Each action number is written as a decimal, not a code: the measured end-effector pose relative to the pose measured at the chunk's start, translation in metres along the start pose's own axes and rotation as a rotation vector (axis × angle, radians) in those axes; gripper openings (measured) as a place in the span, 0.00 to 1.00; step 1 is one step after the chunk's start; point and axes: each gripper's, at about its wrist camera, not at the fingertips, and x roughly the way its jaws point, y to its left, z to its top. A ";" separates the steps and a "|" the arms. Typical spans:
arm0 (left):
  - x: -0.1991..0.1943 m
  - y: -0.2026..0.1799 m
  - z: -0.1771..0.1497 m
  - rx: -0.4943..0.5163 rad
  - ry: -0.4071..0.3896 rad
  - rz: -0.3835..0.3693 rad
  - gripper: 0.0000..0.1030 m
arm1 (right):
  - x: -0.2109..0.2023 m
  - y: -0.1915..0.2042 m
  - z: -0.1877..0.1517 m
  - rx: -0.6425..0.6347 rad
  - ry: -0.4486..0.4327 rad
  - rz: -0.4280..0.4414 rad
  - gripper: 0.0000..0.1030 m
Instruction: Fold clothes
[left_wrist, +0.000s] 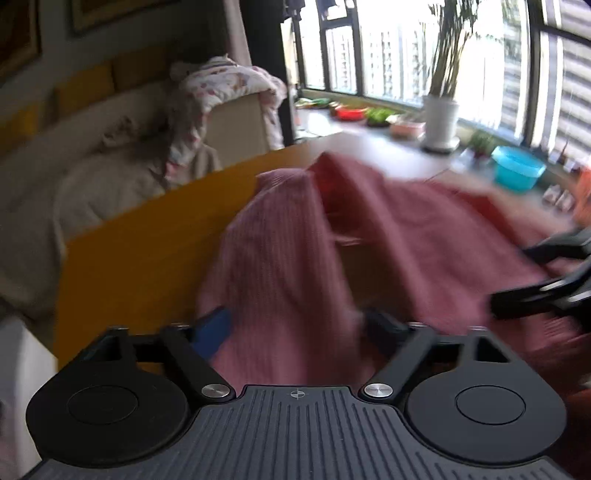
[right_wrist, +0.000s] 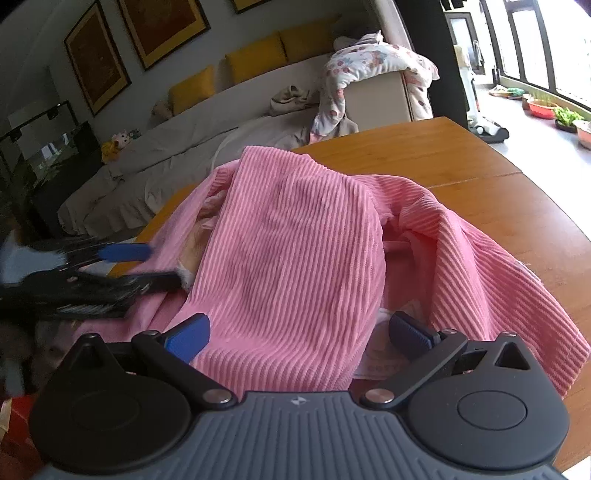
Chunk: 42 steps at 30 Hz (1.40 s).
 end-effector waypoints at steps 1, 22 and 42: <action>0.006 0.004 0.000 0.015 0.010 0.007 0.42 | 0.000 0.001 0.000 -0.010 0.004 0.000 1.00; -0.014 0.074 -0.002 -0.393 -0.052 -0.411 0.54 | -0.029 0.092 0.020 -0.573 0.065 0.127 0.95; 0.012 0.029 -0.025 -0.348 0.060 -0.442 0.90 | -0.075 -0.057 0.202 -0.394 -0.421 -0.624 0.11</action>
